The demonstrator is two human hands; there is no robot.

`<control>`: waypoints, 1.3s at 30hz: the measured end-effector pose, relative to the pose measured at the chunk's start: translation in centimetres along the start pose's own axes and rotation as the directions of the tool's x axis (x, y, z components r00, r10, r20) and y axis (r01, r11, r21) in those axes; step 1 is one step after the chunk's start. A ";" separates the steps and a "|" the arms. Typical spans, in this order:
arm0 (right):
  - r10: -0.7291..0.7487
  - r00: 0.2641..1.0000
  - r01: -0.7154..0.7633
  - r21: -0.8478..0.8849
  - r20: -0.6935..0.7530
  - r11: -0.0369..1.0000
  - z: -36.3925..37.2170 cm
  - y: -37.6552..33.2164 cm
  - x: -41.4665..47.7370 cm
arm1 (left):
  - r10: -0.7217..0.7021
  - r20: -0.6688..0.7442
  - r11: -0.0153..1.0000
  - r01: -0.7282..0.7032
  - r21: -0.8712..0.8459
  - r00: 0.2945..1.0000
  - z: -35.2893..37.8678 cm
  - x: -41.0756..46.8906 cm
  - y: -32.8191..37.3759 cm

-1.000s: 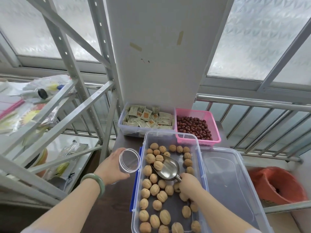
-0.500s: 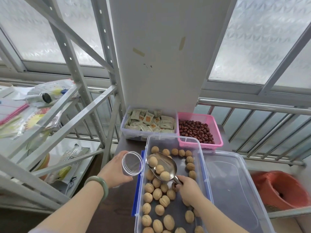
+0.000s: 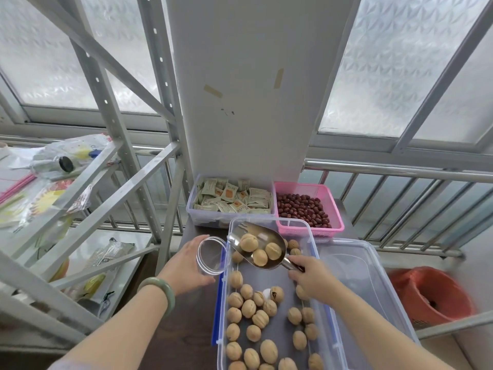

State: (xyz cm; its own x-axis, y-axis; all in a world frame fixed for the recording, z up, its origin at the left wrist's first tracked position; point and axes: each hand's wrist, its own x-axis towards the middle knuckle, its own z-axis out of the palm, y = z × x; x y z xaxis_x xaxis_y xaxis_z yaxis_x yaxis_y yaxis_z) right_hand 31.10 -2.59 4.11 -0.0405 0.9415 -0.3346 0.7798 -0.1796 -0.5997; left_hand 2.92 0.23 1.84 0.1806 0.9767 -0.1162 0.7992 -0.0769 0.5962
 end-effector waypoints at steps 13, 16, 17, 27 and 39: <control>-0.131 0.991 0.113 -0.407 -0.016 0.907 -3.4 -4.9 -2.0 | 0.087 0.009 0.996 -0.087 0.011 0.996 -0.5 0.3 1.7; -0.138 0.990 0.107 -0.447 -0.037 0.888 -3.5 -5.2 -2.4 | 0.097 0.011 0.995 -0.097 0.019 0.995 -0.6 0.4 1.8; -0.137 0.990 0.105 -0.457 -0.038 0.883 -3.6 -5.2 -2.5 | 0.098 0.011 0.995 -0.098 0.021 0.995 -0.6 0.4 1.9; -0.117 0.993 0.089 -0.443 -0.035 0.892 -4.3 -4.9 -3.4 | 0.091 0.013 0.995 -0.091 0.031 0.996 -0.5 0.6 2.2; 0.147 0.985 -0.166 -0.284 -0.086 0.944 -3.8 -0.5 -2.1 | 0.053 -0.009 0.998 -0.053 -0.015 0.999 -0.8 0.5 2.3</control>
State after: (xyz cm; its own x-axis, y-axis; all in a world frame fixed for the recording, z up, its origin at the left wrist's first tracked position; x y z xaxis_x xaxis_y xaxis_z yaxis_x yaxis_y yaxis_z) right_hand 33.14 -3.42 7.85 0.1286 0.9259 -0.3553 0.9208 -0.2445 -0.3040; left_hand 4.36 0.73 3.80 0.2178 0.9729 -0.0776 0.7800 -0.1257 0.6130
